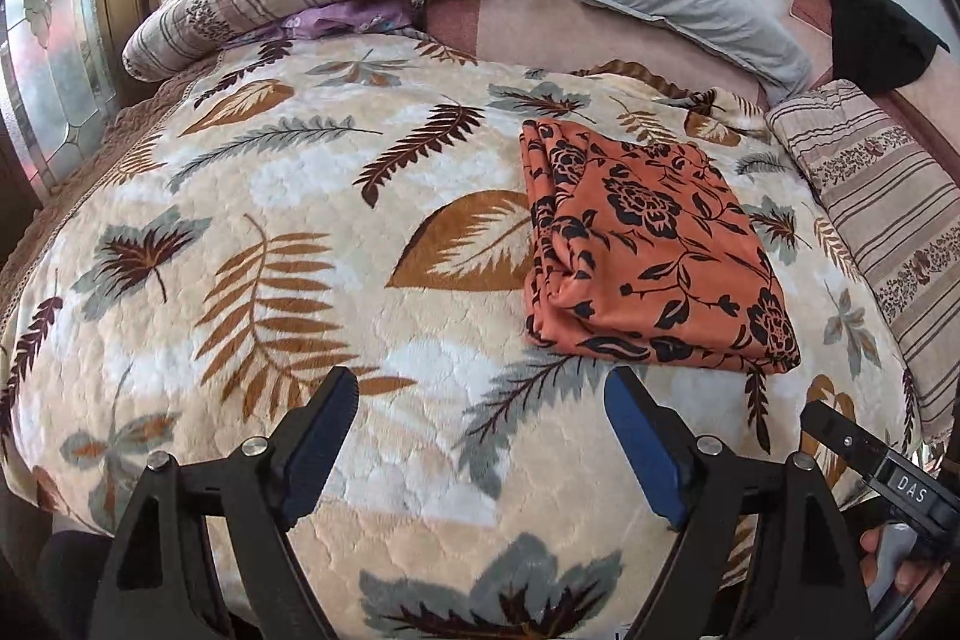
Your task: Fold small clothes
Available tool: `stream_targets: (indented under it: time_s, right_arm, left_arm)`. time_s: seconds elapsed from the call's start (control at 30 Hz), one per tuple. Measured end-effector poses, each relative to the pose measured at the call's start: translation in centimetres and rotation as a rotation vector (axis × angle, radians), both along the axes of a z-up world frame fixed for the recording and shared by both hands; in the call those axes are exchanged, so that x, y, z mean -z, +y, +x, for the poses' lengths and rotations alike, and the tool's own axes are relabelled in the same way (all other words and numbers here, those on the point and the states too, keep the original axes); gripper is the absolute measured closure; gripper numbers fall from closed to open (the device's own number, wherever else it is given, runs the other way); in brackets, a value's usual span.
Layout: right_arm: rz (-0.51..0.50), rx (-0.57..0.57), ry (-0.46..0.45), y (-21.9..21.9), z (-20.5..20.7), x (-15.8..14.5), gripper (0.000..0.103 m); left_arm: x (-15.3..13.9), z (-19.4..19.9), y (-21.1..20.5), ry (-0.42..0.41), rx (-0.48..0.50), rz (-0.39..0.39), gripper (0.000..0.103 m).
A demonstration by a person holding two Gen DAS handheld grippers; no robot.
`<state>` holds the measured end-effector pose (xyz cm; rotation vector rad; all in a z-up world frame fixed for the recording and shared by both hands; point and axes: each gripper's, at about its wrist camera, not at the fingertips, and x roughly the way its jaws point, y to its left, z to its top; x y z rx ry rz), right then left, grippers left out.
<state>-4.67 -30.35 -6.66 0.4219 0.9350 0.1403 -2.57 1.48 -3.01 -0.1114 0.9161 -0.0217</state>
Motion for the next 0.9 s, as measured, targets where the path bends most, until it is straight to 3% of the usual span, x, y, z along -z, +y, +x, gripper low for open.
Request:
stream_targets:
  time_s: [0.13, 0.3, 0.5, 0.9]
  right_arm:
    - [-0.038, -0.018, -0.045, 0.4, -1.6, -1.7, 0.021]
    - [-0.164, -0.068, -0.082, 1.9, -2.4, -4.0, 0.021]
    - [-0.282, -0.102, -0.112, 3.2, -2.7, -5.8, 0.019]
    - [-0.348, -0.121, -0.103, 3.4, -2.0, -7.0, 0.018]
  left_arm:
    - [-1.1, -1.3, -1.3, -0.023, -0.004, 0.076, 0.018]
    - [-3.6, -2.4, -2.7, -0.099, -0.005, 0.143, 0.015]
    - [-4.9, -2.6, -3.3, -0.121, -0.029, 0.128, 0.011]
    - [-5.4, -1.9, -4.1, -0.116, 0.02, 0.071, 0.007]
